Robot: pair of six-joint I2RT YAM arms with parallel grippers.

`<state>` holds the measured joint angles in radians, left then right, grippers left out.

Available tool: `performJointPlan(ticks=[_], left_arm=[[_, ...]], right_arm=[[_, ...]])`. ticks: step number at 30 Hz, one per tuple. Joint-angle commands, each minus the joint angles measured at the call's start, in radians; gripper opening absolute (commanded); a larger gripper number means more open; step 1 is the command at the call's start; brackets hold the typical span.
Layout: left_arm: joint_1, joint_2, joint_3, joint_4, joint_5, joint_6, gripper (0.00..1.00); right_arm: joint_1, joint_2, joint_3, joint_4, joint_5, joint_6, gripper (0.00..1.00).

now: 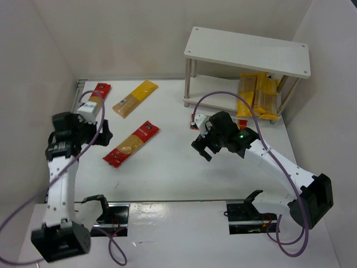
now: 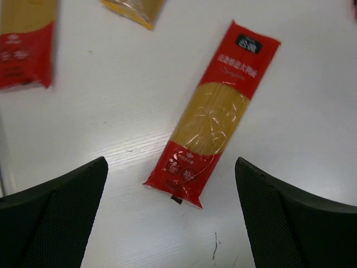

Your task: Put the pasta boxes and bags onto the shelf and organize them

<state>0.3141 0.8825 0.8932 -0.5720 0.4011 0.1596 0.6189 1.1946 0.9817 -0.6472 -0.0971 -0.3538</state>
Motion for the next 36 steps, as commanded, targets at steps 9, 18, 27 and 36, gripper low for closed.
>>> performJointPlan(ticks=[9,18,27,36], left_arm=[[-0.323,0.720,0.341,0.211,-0.240,0.239,1.00],[-0.268,1.067,0.628,0.311,-0.223,0.431,1.00],[-0.277,1.329,0.955,0.164,-0.101,0.504,1.00],[-0.310,1.451,1.104,0.038,-0.081,0.541,1.00]], right_arm=[[-0.203,-0.223,-0.006,-0.023,-0.072,-0.063,0.99],[-0.445,-0.267,-0.017,-0.032,-0.217,-0.097,0.99],[-0.570,-0.276,-0.026,-0.042,-0.288,-0.106,0.99],[-0.605,-0.276,-0.035,-0.032,-0.299,-0.106,0.99]])
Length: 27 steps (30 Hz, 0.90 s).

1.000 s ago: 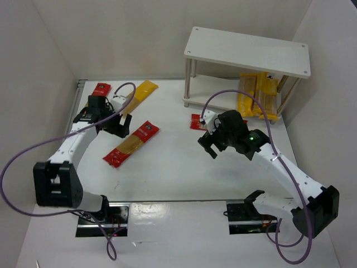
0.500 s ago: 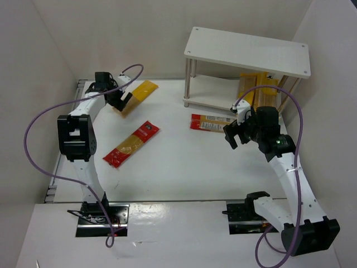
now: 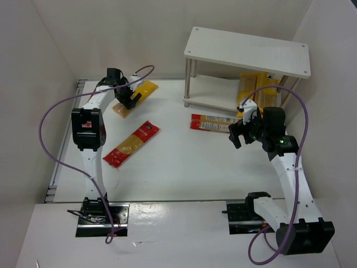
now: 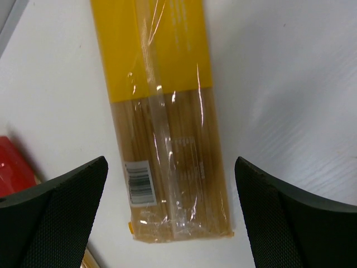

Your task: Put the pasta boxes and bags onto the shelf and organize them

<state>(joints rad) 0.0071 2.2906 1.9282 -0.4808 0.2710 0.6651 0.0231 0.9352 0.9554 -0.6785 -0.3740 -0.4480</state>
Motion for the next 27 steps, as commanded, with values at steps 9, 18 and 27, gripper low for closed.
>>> performJointPlan(ticks=[9,18,27], left_arm=[[-0.002,0.164,0.224,-0.119,0.005,0.016,1.00],[-0.002,0.315,0.486,-0.355,0.028,0.039,1.00],[0.031,0.620,1.175,-0.826,0.100,0.006,0.00]], right_arm=[[-0.028,-0.016,-0.009,-0.001,-0.032,-0.012,0.99],[-0.028,-0.016,-0.009,-0.001,-0.023,-0.012,0.99],[-0.028,-0.035,0.000,0.010,0.006,-0.001,0.99]])
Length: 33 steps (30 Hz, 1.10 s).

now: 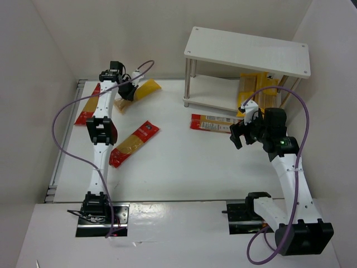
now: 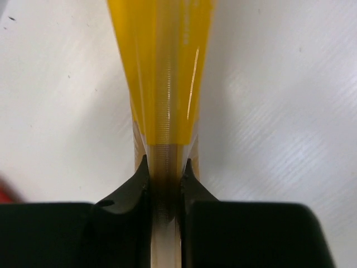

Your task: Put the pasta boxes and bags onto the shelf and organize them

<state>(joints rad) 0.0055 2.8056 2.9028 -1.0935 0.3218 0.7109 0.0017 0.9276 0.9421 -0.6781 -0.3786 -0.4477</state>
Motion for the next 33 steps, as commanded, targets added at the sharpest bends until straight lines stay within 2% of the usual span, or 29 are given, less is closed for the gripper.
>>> performJointPlan(ticks=[1,6,8,13,14,15,16,17,18,19,20,24,27,33], left_arm=[[0.042,0.086,0.172,-0.213,0.066,-0.041,0.00],[0.099,-0.059,0.064,-0.213,0.224,-0.059,0.00],[0.108,-0.121,-0.028,-0.213,0.290,-0.059,0.00],[0.099,-0.395,-0.310,-0.175,0.371,-0.002,0.00],[0.099,-0.507,-0.385,-0.093,0.381,-0.016,0.00],[0.088,-0.579,-0.603,-0.016,0.381,-0.039,0.00],[0.062,-0.660,-0.740,0.073,0.361,-0.062,0.00],[0.042,-0.837,-0.878,0.269,0.280,-0.085,0.00],[0.016,-0.921,-1.015,0.359,0.232,-0.118,0.00],[-0.008,-0.995,-1.215,0.424,0.197,-0.128,0.00],[-0.047,-1.099,-1.270,0.473,0.180,-0.128,0.00],[-0.047,-1.201,-1.359,0.428,0.299,-0.194,0.00],[-0.056,-1.306,-1.470,0.431,0.310,-0.228,0.00],[-0.091,-1.373,-1.643,0.432,0.310,-0.249,0.00]], right_arm=[[-0.006,-0.027,0.014,0.009,0.010,-0.002,0.99],[0.015,-0.047,0.004,0.018,0.020,0.007,0.99],[0.024,-0.047,0.004,0.018,0.020,0.007,0.99],[0.024,-0.067,-0.006,0.018,0.010,0.007,0.99],[0.033,-0.067,-0.006,0.018,0.010,0.007,0.99],[0.034,-0.076,-0.006,0.018,0.001,0.007,0.99],[0.034,-0.076,-0.006,0.018,0.001,0.007,0.99],[0.034,-0.076,-0.006,0.018,0.001,0.007,0.99],[0.046,-0.076,-0.006,0.018,0.001,0.017,0.99],[0.046,-0.085,-0.006,0.018,0.001,0.017,0.99],[0.055,-0.085,-0.006,0.018,-0.009,0.017,0.99],[0.073,-0.085,-0.006,0.018,-0.020,0.008,0.99],[0.101,-0.085,-0.006,0.009,-0.029,-0.003,0.99],[0.179,-0.085,0.003,-0.011,-0.029,-0.036,0.99]])
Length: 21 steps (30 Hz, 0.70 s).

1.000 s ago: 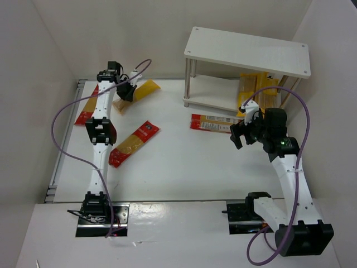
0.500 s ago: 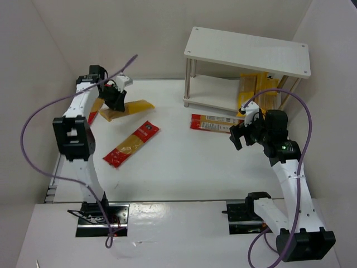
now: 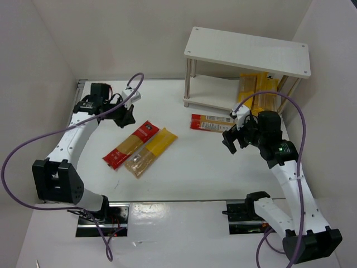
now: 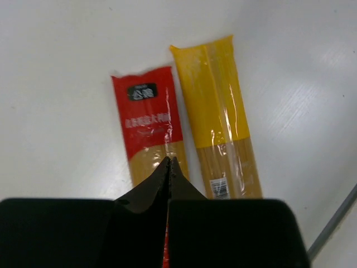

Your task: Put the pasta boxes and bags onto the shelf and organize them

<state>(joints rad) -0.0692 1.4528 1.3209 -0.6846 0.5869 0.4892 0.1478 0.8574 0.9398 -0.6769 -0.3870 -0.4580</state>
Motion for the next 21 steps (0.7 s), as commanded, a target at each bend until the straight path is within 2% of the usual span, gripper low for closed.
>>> performJointPlan(ticks=[1,5,7,8,9,11,12,13,16,17,18,21], left_arm=[[-0.026,-0.020,-0.078,0.023,0.031,-0.028,0.00],[0.028,-0.121,-0.129,0.023,0.019,-0.066,0.00],[0.052,-0.167,-0.141,0.039,-0.011,-0.142,0.07],[0.072,-0.213,-0.153,0.054,-0.033,-0.168,0.24],[0.086,-0.238,-0.172,0.071,-0.098,-0.246,0.39],[0.118,-0.303,-0.204,0.092,-0.148,-0.299,0.51],[0.155,-0.325,-0.218,0.105,-0.230,-0.339,0.67],[0.173,-0.359,-0.230,0.105,-0.257,-0.391,0.74],[0.267,-0.429,-0.282,0.119,-0.344,-0.448,0.96],[0.296,-0.448,-0.293,0.131,-0.345,-0.448,1.00],[0.352,-0.466,-0.304,0.140,-0.345,-0.448,1.00],[0.431,-0.526,-0.336,0.140,-0.325,-0.439,1.00]], right_arm=[[0.045,-0.015,0.005,-0.022,-0.021,-0.034,0.99],[0.128,0.058,0.063,-0.032,-0.009,-0.057,0.99],[0.220,0.104,0.082,-0.023,0.060,-0.068,0.99],[0.261,0.164,0.102,-0.023,0.092,-0.068,0.99],[0.353,0.199,0.111,-0.010,0.173,-0.068,0.99],[0.451,0.312,0.122,0.031,0.271,-0.068,0.99],[0.501,0.351,0.122,0.052,0.325,-0.068,0.99],[0.589,0.388,0.134,0.094,0.423,-0.068,0.99],[0.703,0.506,0.171,0.149,0.487,-0.148,0.99],[0.719,0.538,0.171,0.196,0.499,-0.174,0.99],[0.731,0.552,0.180,0.223,0.499,-0.204,0.99],[0.751,0.607,0.206,0.292,0.464,-0.326,0.99]])
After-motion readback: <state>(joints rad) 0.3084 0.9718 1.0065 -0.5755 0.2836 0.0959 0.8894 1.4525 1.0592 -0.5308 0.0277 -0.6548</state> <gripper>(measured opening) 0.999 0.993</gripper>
